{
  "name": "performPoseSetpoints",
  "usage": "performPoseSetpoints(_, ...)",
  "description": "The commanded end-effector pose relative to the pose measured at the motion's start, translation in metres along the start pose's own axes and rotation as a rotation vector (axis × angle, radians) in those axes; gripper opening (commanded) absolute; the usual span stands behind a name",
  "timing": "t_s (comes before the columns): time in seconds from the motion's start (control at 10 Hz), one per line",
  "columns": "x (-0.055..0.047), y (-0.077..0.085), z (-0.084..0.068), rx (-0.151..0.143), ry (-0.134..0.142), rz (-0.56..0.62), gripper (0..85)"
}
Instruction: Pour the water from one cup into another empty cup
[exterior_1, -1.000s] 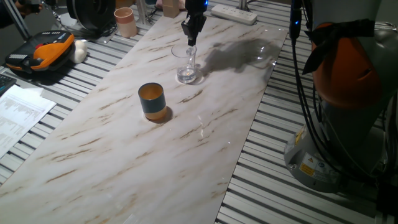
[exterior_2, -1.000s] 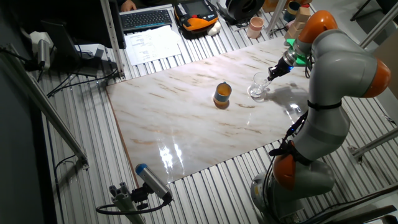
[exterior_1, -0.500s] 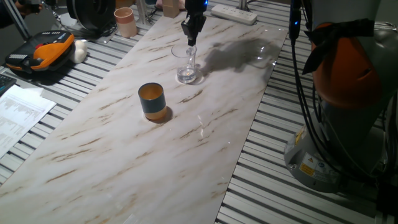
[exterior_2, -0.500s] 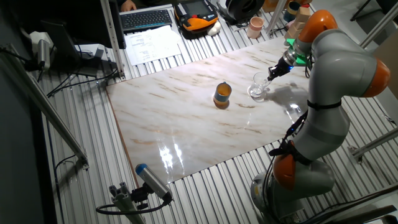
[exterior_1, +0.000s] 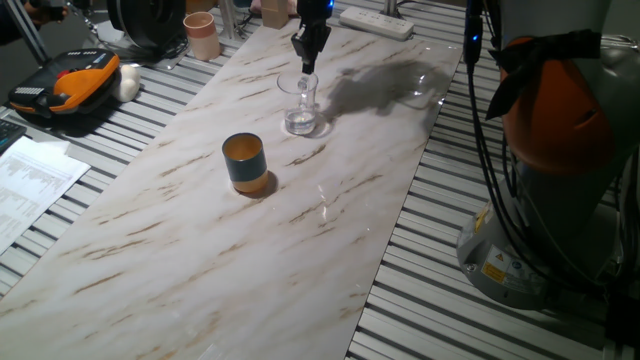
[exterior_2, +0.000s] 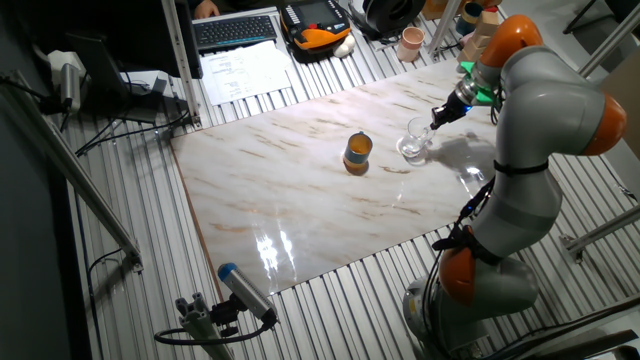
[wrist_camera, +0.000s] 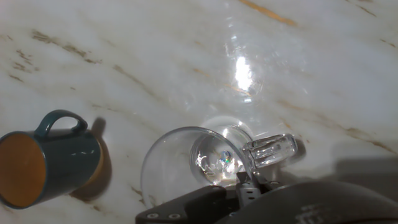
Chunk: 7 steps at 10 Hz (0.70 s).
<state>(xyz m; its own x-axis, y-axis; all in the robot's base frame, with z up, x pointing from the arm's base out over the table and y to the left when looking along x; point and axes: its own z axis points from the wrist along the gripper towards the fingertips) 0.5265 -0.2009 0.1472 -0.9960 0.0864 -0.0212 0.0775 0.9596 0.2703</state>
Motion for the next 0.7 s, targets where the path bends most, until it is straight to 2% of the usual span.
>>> performPoseSetpoints(0.0,-0.001,0.001,-0.002,0.001,-0.001,0.003,0.0)
performPoseSetpoints(0.3,-0.001,0.004,-0.010,0.008,0.007,0.018,0.0)
performPoseSetpoints(0.6,-0.002,0.011,-0.023,0.053,0.002,0.020,0.0)
